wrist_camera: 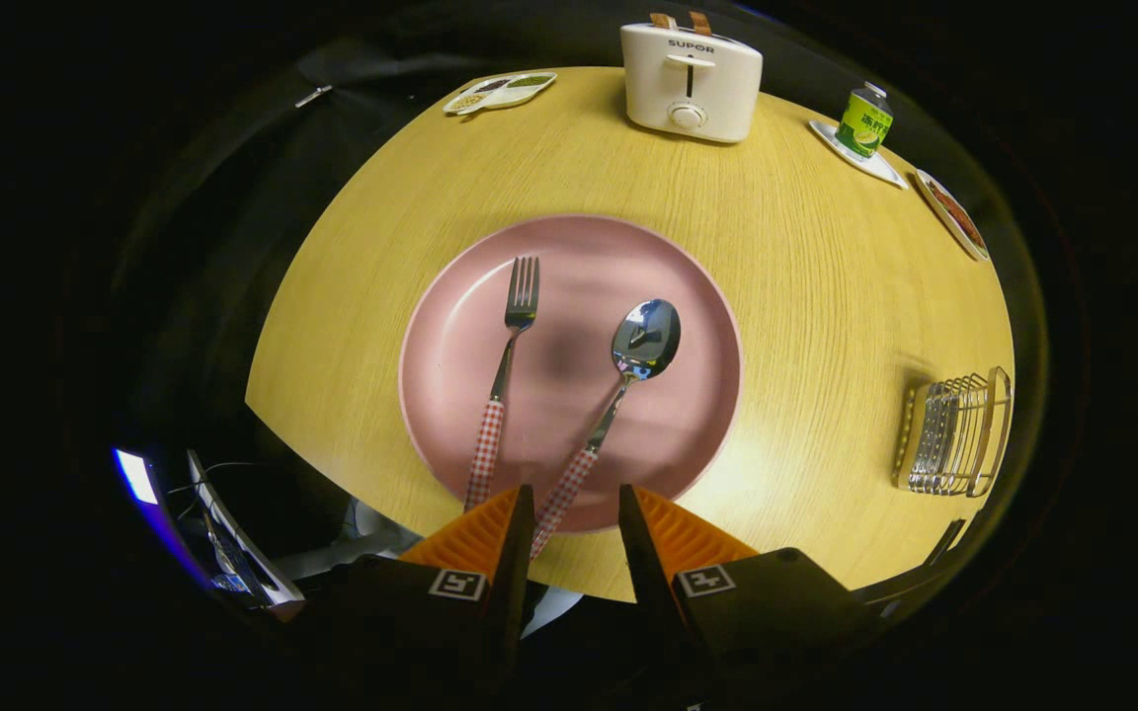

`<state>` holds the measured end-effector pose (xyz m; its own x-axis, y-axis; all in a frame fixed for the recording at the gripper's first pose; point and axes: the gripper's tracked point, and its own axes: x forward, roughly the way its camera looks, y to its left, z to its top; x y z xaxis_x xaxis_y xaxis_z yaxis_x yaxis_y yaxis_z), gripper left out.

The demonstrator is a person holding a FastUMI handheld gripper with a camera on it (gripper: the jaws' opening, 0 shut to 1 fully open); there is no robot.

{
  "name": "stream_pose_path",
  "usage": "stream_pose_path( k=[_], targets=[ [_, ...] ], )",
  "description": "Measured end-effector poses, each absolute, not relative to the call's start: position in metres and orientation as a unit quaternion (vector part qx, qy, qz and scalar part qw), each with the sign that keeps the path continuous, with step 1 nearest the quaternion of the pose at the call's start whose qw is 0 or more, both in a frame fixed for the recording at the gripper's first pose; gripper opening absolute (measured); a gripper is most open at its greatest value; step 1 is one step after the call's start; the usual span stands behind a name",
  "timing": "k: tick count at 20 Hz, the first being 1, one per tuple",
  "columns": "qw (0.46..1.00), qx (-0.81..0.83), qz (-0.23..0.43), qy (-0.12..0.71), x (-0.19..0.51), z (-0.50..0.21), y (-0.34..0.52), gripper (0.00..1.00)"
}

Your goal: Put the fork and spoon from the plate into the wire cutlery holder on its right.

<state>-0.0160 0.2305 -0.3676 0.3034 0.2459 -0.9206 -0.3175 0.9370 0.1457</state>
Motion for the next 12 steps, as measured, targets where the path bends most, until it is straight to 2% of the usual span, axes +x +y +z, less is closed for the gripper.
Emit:
stream_pose_path(
  k=[5,6,7,10,11,12],
  targets=[
    [0.803,-0.052,0.163,0.571,-0.012,-0.381,0.232,0.55],
    [0.8,-0.05,0.162,0.575,-0.011,-0.381,0.233,0.53],
    [0.799,-0.054,0.159,0.578,-0.01,-0.385,0.232,0.4],
    [0.797,-0.056,0.152,0.582,-0.005,-0.383,0.228,0.28],
    [0.793,-0.06,0.149,0.587,-0.005,-0.384,0.225,0.14],
    [0.793,-0.055,0.152,0.587,-0.005,-0.382,0.225,0.14]
  ],
)
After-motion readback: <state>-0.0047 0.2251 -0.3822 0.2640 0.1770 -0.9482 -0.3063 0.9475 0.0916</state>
